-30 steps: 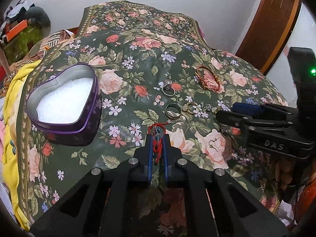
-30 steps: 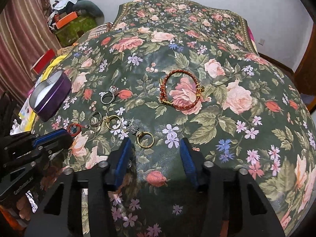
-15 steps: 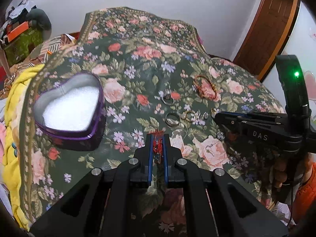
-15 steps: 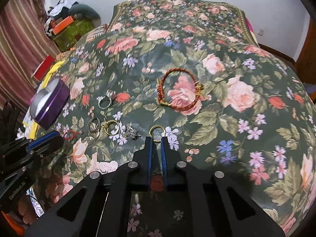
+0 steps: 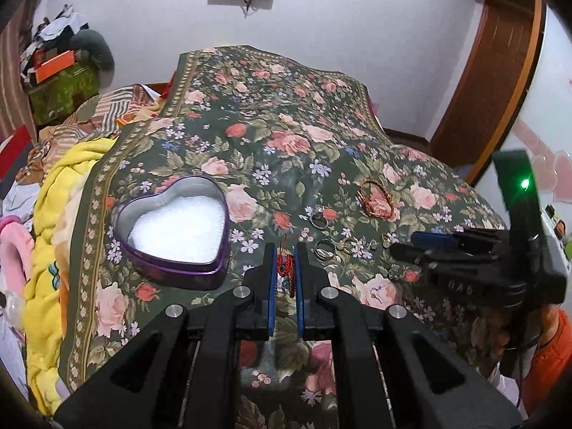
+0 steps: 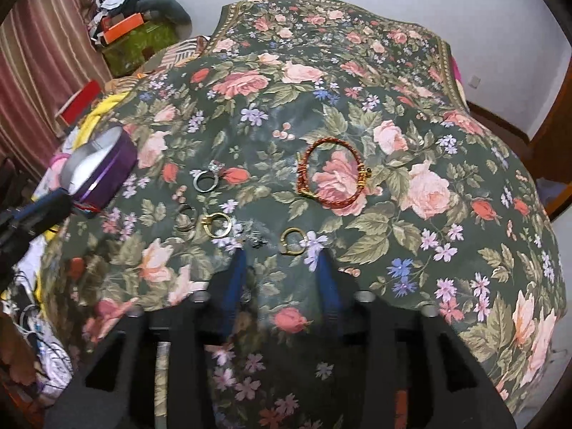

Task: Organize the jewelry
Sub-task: 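Lift the red beaded earring with the left tool while the right tool grasps the gold ring, then carry the earring into the heart tin and open the left tool while the right tool carries the ring over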

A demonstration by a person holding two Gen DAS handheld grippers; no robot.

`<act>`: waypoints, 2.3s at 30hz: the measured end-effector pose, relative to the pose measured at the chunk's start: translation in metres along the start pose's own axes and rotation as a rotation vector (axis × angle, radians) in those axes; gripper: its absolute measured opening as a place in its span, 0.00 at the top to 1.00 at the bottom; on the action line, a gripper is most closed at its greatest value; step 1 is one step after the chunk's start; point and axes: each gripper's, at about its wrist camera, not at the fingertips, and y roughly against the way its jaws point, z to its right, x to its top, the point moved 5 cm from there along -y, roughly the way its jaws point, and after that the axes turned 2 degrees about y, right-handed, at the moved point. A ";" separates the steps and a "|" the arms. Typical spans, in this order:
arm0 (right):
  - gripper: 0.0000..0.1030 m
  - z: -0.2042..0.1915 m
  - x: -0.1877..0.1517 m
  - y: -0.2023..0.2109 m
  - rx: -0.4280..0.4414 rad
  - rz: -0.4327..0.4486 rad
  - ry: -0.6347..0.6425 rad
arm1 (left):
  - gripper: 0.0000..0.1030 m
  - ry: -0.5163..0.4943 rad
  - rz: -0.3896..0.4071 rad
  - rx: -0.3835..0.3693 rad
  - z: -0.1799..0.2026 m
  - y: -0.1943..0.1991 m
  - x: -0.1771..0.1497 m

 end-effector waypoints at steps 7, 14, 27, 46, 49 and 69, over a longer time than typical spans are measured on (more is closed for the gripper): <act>0.61 0.015 0.003 -0.019 -0.024 -0.040 -0.002 | 0.93 0.006 0.017 -0.006 0.000 -0.001 0.008; 0.78 0.015 0.003 -0.026 -0.034 -0.033 0.008 | 0.93 0.000 -0.003 -0.018 0.002 -0.016 0.008; 0.83 0.024 0.010 0.000 0.003 0.033 -0.088 | 0.93 -0.025 0.034 -0.007 0.007 -0.001 0.017; 0.83 -0.021 0.055 0.080 0.063 0.269 -0.024 | 0.93 0.006 0.224 0.064 -0.011 0.067 0.057; 0.83 -0.035 0.063 0.084 0.090 0.293 -0.006 | 0.93 0.015 0.247 0.076 -0.017 0.074 0.062; 0.83 -0.109 0.105 0.068 0.201 0.314 0.137 | 0.93 0.036 0.266 0.132 -0.063 0.062 0.081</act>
